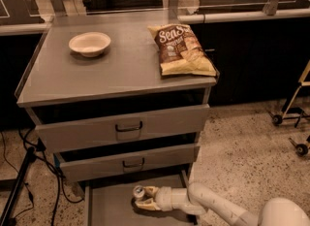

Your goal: Pick redbull can from bottom drawer and place on counter

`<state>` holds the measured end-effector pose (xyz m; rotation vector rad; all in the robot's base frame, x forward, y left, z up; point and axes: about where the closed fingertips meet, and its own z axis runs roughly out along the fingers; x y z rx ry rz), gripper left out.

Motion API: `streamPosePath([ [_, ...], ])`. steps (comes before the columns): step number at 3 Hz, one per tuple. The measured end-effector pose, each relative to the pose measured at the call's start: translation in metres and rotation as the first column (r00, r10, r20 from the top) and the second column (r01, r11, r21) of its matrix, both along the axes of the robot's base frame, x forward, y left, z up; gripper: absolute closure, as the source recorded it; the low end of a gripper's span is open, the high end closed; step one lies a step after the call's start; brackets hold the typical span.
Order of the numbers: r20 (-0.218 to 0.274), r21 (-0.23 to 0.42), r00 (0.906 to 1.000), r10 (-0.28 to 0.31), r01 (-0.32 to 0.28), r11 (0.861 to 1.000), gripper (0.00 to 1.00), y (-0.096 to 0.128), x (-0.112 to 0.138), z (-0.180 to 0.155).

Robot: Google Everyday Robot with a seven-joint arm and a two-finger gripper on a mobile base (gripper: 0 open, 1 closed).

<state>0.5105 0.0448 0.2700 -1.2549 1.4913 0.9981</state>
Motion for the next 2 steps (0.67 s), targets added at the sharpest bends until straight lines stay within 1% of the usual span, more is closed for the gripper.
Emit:
streamPosePath([
  [1, 0.033, 0.019, 0.9995, -0.004, 0.003, 1.000, 1.00, -0.0027, -0.0054, 0.0421],
  [2, 0.031, 0.021, 0.9995, 0.003, -0.003, 1.000, 1.00, -0.0013, -0.0089, 0.0438],
])
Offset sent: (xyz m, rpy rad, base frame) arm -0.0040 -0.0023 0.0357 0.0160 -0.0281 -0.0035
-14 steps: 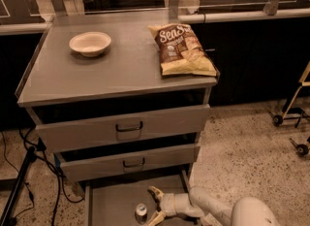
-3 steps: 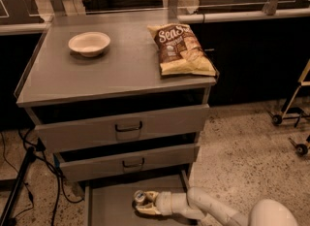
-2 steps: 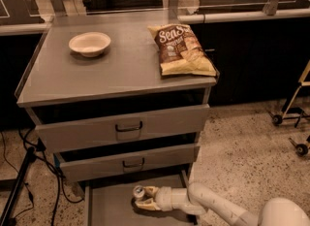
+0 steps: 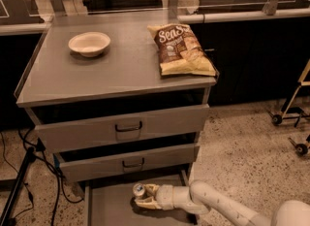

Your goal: Pick redbull can from bottom drawer and place on counter

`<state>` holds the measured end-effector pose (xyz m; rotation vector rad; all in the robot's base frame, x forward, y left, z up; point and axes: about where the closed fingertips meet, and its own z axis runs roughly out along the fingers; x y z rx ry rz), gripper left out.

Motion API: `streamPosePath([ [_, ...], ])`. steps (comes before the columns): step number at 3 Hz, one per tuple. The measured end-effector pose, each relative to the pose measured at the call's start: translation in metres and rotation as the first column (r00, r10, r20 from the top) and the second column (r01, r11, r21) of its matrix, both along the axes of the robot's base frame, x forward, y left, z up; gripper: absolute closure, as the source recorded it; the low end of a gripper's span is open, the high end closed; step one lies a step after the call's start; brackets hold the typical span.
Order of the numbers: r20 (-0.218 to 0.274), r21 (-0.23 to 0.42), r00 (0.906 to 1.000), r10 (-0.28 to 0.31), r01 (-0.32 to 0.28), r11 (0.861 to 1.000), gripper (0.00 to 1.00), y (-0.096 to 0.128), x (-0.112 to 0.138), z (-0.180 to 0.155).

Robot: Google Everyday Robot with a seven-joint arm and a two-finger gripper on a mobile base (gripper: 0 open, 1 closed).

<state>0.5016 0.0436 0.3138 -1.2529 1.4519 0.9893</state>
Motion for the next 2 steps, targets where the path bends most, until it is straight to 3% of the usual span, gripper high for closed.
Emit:
streamPosePath([
  [2, -0.088, -0.017, 0.9959, -0.021, 0.020, 1.000, 1.00, 0.001, -0.002, 0.033],
])
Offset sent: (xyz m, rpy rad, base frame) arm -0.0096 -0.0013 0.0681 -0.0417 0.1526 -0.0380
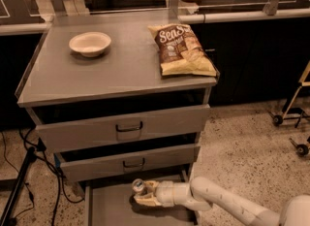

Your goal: Pick redbull can from bottom drawer and place on counter

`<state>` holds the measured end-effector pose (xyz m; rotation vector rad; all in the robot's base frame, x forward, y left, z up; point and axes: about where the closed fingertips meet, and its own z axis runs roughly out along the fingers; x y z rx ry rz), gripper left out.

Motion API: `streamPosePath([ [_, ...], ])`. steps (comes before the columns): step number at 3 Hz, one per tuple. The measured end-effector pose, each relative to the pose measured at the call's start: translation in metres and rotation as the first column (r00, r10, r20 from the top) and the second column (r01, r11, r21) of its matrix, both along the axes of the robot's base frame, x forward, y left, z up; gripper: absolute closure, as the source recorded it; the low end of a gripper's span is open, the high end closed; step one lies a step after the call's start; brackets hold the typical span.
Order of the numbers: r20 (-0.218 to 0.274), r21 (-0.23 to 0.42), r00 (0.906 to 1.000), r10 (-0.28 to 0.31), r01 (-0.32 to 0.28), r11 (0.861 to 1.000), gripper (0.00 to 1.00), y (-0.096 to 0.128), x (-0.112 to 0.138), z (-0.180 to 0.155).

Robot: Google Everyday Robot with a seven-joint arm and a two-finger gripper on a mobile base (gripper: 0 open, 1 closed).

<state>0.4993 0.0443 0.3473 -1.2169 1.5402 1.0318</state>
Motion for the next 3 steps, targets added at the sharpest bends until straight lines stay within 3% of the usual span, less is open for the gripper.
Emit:
streamPosePath([
  [2, -0.003, -0.055, 0.9999, -0.015, 0.015, 0.998, 1.00, 0.004, -0.010, 0.064],
  [3, 0.064, -0.043, 0.9979, -0.013, 0.016, 0.999, 1.00, 0.005, -0.014, 0.105],
])
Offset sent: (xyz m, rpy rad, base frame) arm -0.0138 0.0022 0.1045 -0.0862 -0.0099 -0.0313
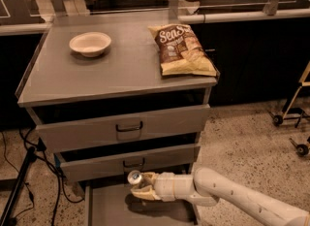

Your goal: Pick redbull can from bottom drawer and place on counter

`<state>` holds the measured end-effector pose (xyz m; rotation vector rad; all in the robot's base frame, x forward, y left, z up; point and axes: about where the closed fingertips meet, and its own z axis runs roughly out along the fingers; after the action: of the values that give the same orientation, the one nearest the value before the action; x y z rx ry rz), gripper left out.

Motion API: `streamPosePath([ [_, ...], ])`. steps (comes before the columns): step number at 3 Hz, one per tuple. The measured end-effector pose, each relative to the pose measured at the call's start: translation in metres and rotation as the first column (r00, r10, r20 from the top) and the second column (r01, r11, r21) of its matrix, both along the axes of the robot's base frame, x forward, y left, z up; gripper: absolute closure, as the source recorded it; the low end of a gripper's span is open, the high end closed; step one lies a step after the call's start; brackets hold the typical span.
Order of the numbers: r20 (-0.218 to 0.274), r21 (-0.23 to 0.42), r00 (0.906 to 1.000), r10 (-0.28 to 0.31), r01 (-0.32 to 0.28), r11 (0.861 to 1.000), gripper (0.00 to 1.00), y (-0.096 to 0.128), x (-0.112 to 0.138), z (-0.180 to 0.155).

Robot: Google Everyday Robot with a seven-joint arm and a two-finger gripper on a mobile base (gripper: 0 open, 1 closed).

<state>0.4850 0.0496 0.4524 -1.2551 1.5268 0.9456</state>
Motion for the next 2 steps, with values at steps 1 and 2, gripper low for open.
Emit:
streamPosePath([
  [1, 0.006, 0.002, 1.0000, 0.001, -0.001, 1.000, 1.00, 0.000, 0.000, 0.004],
  [2, 0.006, 0.020, 0.9997, 0.022, -0.022, 1.000, 1.00, 0.006, 0.005, 0.020],
])
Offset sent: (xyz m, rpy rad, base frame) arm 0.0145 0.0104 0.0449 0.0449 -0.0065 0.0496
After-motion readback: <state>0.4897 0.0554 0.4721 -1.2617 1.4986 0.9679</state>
